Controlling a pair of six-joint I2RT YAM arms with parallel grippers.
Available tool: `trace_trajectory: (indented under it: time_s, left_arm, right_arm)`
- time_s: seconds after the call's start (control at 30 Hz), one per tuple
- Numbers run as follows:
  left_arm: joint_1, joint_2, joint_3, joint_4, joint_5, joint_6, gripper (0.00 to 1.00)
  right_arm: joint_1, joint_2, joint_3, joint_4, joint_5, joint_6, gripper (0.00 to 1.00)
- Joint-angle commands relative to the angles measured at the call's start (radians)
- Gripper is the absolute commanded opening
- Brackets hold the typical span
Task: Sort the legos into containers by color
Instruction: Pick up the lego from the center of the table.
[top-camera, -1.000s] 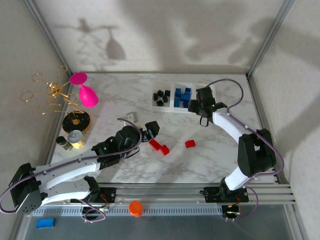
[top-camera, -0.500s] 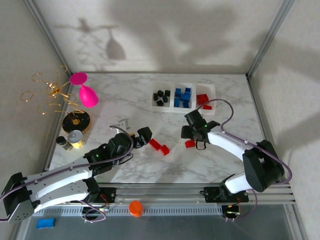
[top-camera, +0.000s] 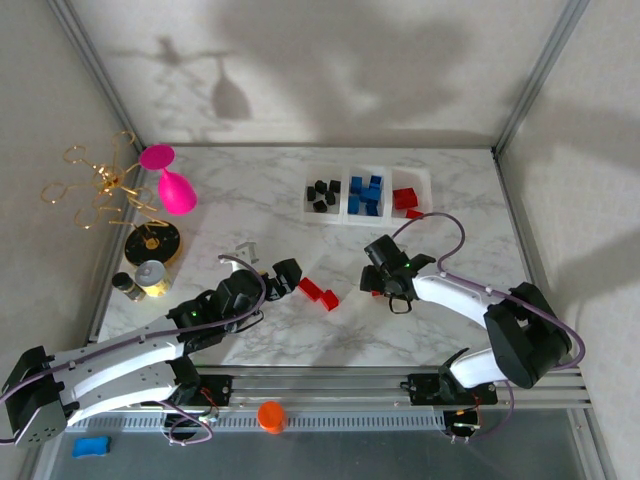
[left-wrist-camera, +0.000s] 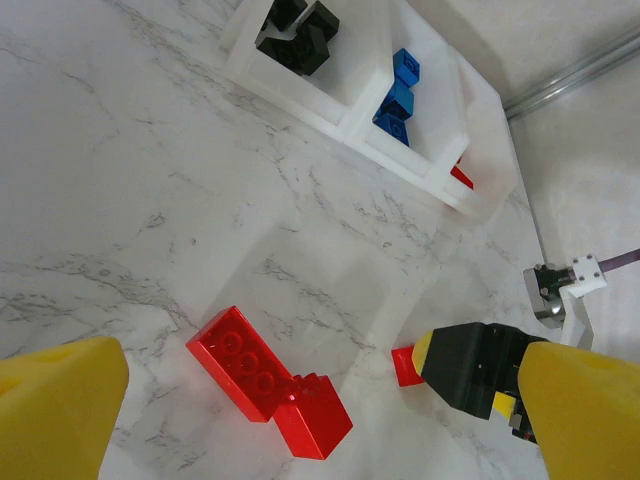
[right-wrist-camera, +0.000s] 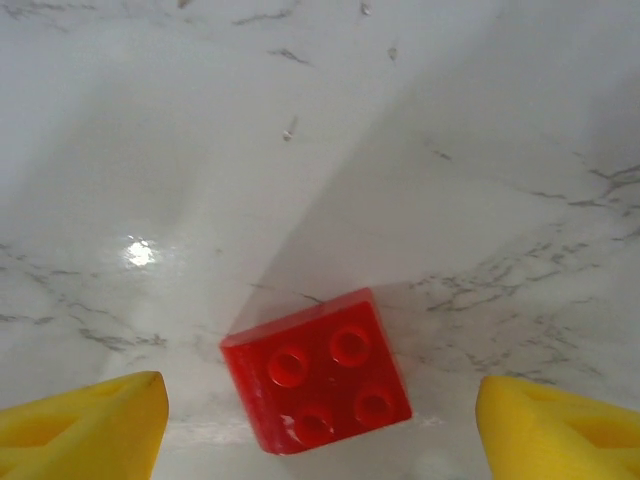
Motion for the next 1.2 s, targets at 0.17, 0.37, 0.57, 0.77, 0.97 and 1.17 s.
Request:
trace_trajectory:
  time_s: [0.17,0.37,0.57,0.77,0.97,1.17]
  left_arm:
    - [0.006,-0.002,0.006,-0.029,-0.034,0.004,1.0]
    - [0.006,0.009,0.011,-0.028,-0.038,0.012,1.0]
    - [0.007,0.022,0.024,-0.03,-0.04,0.023,1.0]
    - [0.007,0.029,0.022,-0.028,-0.039,0.022,1.0]
    - [0.008,0.045,0.023,-0.009,-0.03,0.017,0.99]
    - [0.007,0.063,0.036,0.0,-0.012,0.01,1.0]
  right_arm:
    - [0.025,0.074,0.041,0.036,-0.006,0.05,0.8]
    - [0.025,0.119,0.074,0.058,0.008,0.035,0.79]
    - [0.064,0.159,0.114,0.053,0.017,0.004,0.75]
    - [0.071,0.169,0.09,0.019,0.003,-0.027,0.71]
    - [0.071,0.183,0.077,0.007,0.001,-0.066,0.67]
    - [0.072,0.21,0.093,0.008,0.03,-0.093,0.62]
